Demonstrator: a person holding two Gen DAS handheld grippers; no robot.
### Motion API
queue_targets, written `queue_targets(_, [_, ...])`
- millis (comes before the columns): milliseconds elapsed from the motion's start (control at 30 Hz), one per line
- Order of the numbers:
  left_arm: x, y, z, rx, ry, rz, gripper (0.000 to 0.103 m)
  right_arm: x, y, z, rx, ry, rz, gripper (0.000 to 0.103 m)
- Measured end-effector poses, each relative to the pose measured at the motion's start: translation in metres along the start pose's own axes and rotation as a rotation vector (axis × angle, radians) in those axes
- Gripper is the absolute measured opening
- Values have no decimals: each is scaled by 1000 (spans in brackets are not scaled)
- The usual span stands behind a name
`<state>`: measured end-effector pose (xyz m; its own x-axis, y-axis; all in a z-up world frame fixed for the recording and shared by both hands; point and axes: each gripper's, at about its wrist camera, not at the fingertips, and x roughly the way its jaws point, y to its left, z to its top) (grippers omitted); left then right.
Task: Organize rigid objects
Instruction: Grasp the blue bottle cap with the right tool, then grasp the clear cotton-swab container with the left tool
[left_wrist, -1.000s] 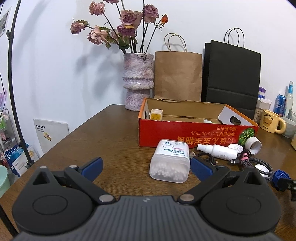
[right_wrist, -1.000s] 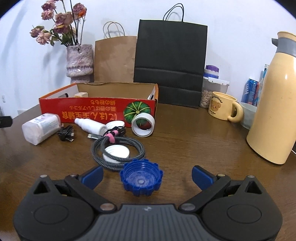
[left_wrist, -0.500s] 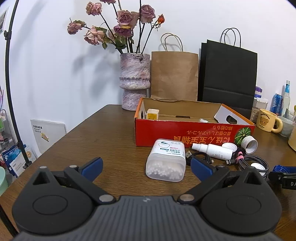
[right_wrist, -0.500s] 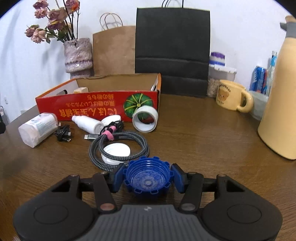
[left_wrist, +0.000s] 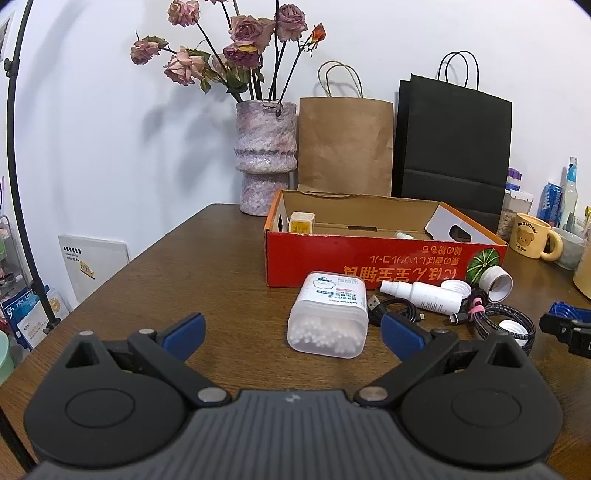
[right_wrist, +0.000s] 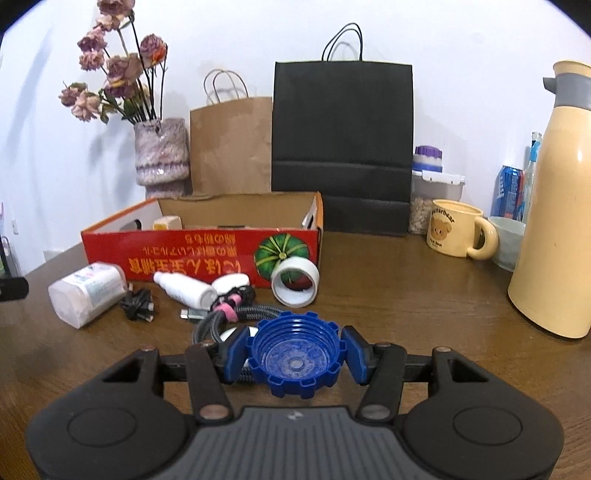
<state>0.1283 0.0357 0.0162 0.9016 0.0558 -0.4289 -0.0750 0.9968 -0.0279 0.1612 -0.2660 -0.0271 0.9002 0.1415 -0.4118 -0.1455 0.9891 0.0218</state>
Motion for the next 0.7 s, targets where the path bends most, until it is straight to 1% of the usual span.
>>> queue_targets(133, [7,2,4,-16,21,-3,103,4,7,2,-8,-19,11,53])
queue_targets(267, [12,3,10,-31,25,6,103,8,14,5,-22,-35,21,53])
queue_targets(467, [27,-1,22,-8,26,24,103,18,22,11,-29,-51,31,53])
queue_targets(700, [56,-10,28,1,70,40,103,31,27,17,-32,-61,41,53])
